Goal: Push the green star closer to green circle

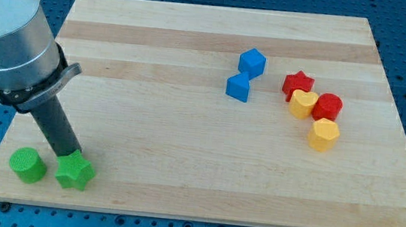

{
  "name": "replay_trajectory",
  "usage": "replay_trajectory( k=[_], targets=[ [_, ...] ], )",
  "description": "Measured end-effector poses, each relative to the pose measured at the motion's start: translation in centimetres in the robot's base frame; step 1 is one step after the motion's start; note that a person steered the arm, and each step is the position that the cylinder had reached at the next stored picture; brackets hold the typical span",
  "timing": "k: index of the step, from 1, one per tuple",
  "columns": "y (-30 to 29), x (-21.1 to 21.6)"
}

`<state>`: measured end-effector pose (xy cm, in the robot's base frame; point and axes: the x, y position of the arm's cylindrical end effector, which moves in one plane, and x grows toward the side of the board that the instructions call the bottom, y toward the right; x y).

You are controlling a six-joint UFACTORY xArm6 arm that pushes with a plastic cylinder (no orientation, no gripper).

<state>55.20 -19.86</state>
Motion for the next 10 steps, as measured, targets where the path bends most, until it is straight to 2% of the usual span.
replay_trajectory(
  k=[1, 2, 3, 4, 10],
  targets=[
    [2.3, -3.6],
    [9.0, -3.6],
    [10.5, -1.9],
    [10.5, 0.6],
    [7.4, 5.2]
  ],
)
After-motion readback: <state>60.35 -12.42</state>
